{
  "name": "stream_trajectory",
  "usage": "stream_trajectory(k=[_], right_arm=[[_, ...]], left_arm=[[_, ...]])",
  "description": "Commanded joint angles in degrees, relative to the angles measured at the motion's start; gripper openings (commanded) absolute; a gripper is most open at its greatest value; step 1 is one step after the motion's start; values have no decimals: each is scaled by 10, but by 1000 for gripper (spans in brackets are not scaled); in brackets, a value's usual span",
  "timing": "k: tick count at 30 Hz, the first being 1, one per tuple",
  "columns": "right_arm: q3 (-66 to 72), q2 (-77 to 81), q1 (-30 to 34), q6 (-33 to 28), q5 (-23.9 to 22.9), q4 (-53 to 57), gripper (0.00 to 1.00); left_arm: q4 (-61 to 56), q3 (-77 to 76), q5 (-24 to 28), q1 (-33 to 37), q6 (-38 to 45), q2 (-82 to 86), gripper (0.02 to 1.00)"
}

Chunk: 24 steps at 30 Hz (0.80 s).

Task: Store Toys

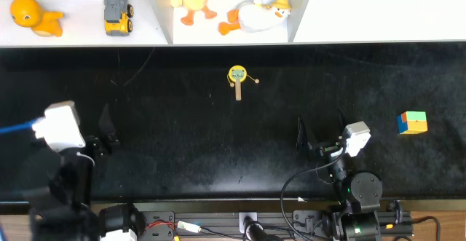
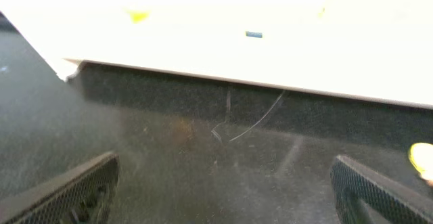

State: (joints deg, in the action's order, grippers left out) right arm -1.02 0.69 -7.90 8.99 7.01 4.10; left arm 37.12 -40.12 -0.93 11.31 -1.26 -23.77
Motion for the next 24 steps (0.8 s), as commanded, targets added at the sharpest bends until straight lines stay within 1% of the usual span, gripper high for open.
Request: stream_trajectory(k=[1,8,15,24], right_arm=[[8,-4,-2,4,-7,-3,996],[8,-4,-2,4,-7,-2,996],[8,-4,-2,4,-7,-2,996],[8,-4,-2,4,-7,-3,996]], left_arm=[[-90,136,7,29,-8,94,996],[-237,299,10,48,-58,193,998],[-355,395,10,48,-66,236,996],[-375,396,1,48,-72,236,998]])
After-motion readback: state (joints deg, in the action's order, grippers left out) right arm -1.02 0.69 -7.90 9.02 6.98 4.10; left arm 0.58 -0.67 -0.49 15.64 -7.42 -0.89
